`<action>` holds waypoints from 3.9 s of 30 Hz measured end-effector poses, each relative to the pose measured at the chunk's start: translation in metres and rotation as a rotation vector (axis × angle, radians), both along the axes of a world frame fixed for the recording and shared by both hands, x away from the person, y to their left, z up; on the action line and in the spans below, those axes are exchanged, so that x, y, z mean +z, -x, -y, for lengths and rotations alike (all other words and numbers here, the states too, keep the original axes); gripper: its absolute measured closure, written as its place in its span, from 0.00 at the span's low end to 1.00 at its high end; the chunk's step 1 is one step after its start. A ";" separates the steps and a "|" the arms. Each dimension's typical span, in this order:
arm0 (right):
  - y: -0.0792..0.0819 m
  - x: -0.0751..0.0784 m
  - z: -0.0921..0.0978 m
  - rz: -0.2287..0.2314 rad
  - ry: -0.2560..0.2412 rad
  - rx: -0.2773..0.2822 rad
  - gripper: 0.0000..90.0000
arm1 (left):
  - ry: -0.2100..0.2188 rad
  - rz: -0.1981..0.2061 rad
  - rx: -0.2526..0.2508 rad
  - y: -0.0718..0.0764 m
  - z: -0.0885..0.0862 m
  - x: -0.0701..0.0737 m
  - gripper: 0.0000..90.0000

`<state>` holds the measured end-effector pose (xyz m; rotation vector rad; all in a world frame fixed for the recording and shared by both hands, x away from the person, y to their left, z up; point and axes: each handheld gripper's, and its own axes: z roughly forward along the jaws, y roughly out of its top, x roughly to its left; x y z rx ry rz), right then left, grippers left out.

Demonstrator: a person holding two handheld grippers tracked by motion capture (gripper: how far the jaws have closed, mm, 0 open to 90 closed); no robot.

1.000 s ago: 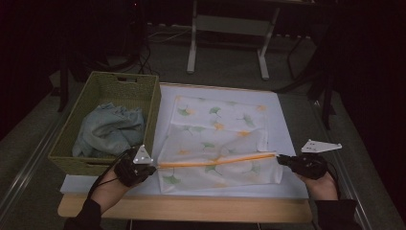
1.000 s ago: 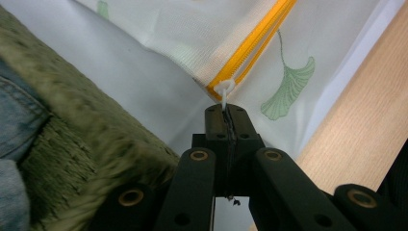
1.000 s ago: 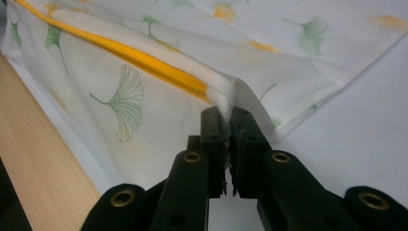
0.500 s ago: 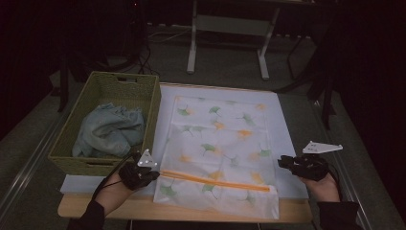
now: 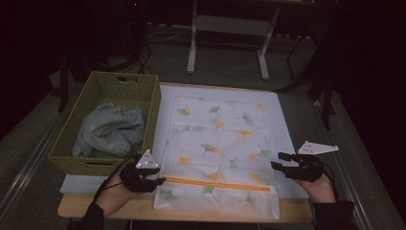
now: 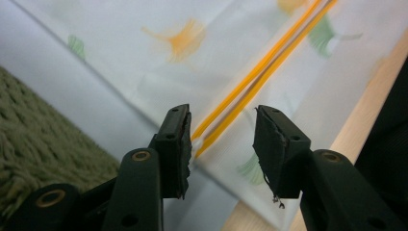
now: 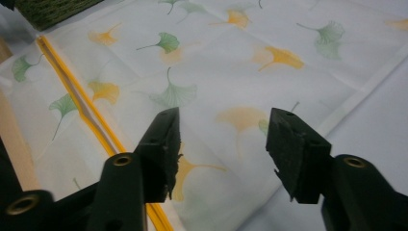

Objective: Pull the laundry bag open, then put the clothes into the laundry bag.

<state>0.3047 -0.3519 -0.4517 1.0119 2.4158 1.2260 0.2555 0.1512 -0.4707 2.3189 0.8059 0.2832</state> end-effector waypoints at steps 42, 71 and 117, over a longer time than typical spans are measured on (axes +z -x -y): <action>0.016 -0.042 -0.048 -0.026 0.065 0.285 0.54 | 0.231 0.110 0.019 0.009 0.027 0.006 0.16; 0.009 -0.059 -0.065 -0.024 0.240 0.276 0.98 | 0.228 0.120 0.019 0.010 0.025 0.004 0.16; 0.003 -0.072 -0.086 -0.017 0.257 0.277 0.52 | 0.224 0.132 -0.002 0.013 0.021 0.003 0.17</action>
